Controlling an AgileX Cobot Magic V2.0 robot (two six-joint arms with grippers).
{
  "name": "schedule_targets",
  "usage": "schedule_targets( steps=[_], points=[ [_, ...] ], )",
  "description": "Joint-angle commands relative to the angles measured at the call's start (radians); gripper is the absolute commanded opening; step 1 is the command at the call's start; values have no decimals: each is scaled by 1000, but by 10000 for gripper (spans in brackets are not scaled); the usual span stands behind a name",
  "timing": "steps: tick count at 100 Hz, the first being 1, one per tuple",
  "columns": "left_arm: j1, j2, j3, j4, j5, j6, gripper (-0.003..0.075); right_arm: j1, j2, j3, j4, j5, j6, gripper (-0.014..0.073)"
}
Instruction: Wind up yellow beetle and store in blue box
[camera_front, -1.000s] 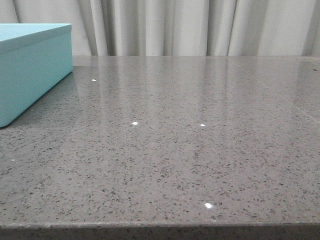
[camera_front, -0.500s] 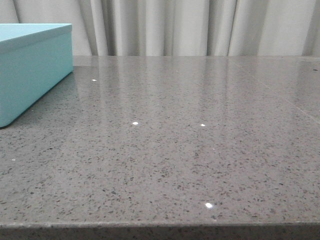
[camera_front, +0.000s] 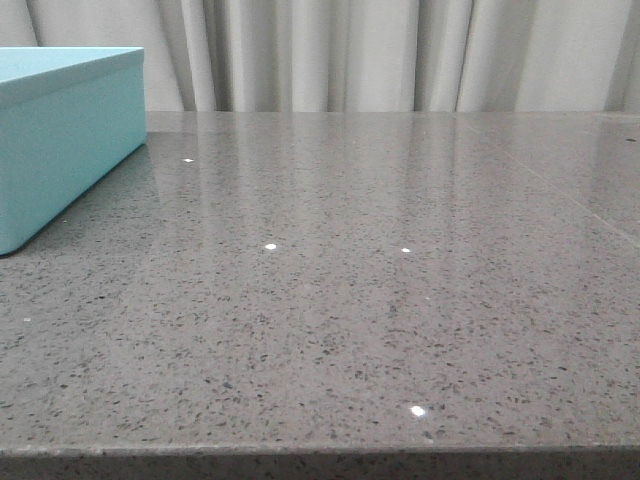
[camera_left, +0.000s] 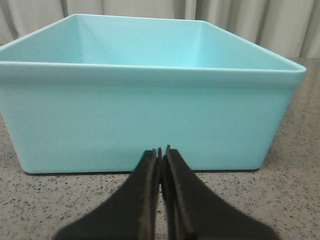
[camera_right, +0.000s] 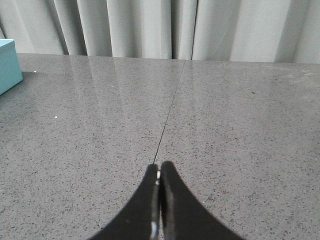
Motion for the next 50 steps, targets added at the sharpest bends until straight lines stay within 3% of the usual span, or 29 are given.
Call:
schedule_targets(
  steps=[1, 33, 50],
  points=[
    [0, -32, 22, -2, -73, -6, -19, 0, 14, -23, -24, -73, -7, -68],
    [0, -32, 22, -2, -73, -6, -19, -2, 14, 0, -53, -93, -8, -68],
    [0, -32, 22, -2, -73, -6, -19, -48, 14, 84, -17, -275, -8, -68]
  ],
)
